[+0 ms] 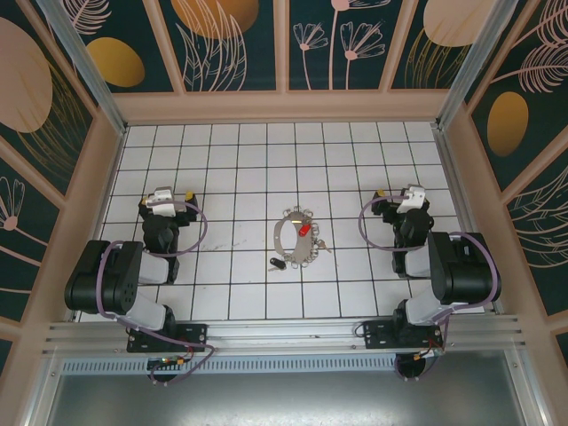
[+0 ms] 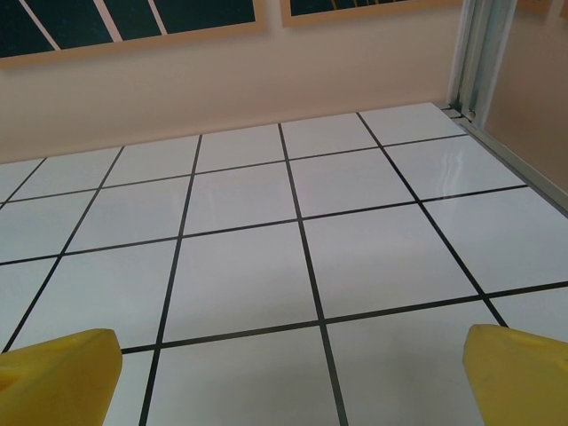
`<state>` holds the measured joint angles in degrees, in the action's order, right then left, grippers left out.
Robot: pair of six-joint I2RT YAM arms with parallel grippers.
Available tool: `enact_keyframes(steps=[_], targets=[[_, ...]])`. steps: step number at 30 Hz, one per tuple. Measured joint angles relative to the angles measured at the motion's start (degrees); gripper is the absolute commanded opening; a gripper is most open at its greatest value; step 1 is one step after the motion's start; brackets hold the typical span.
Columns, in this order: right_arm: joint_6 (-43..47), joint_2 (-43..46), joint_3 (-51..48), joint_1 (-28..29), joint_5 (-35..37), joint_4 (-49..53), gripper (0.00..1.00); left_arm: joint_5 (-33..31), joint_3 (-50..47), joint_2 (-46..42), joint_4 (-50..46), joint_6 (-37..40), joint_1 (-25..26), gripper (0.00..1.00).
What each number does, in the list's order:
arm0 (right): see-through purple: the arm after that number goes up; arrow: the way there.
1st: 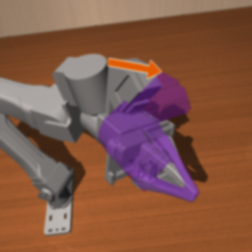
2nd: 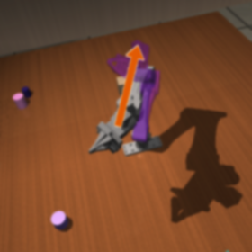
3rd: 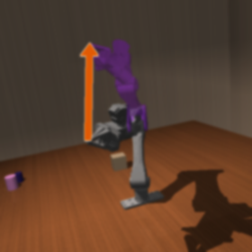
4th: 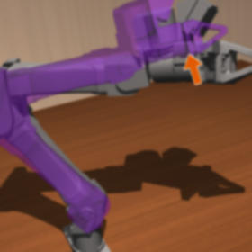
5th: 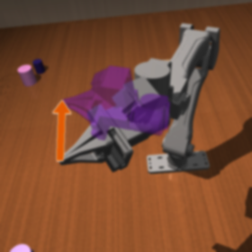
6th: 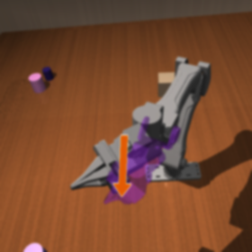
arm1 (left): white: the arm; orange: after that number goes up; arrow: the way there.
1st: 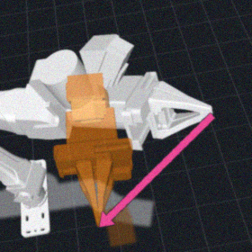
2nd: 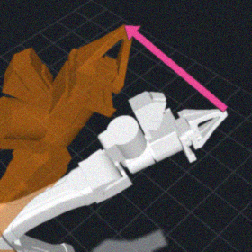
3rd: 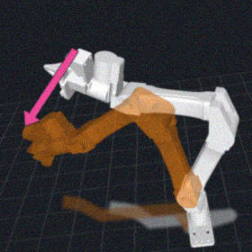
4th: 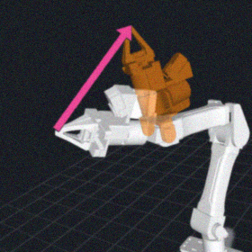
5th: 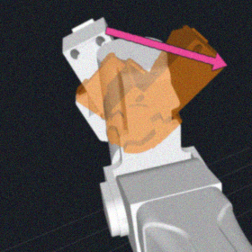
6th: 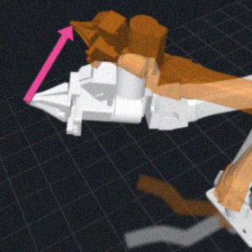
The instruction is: Put the keys on the keyring
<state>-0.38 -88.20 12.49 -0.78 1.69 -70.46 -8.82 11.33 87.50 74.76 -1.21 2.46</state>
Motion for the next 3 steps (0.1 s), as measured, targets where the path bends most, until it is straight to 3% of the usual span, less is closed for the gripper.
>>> enact_keyframes(steps=[3], targets=[[0.0,0.0,0.0,0.0,0.0,0.02,0.99,0.0,0.0,0.0,0.0,-0.02,0.0,0.99]])
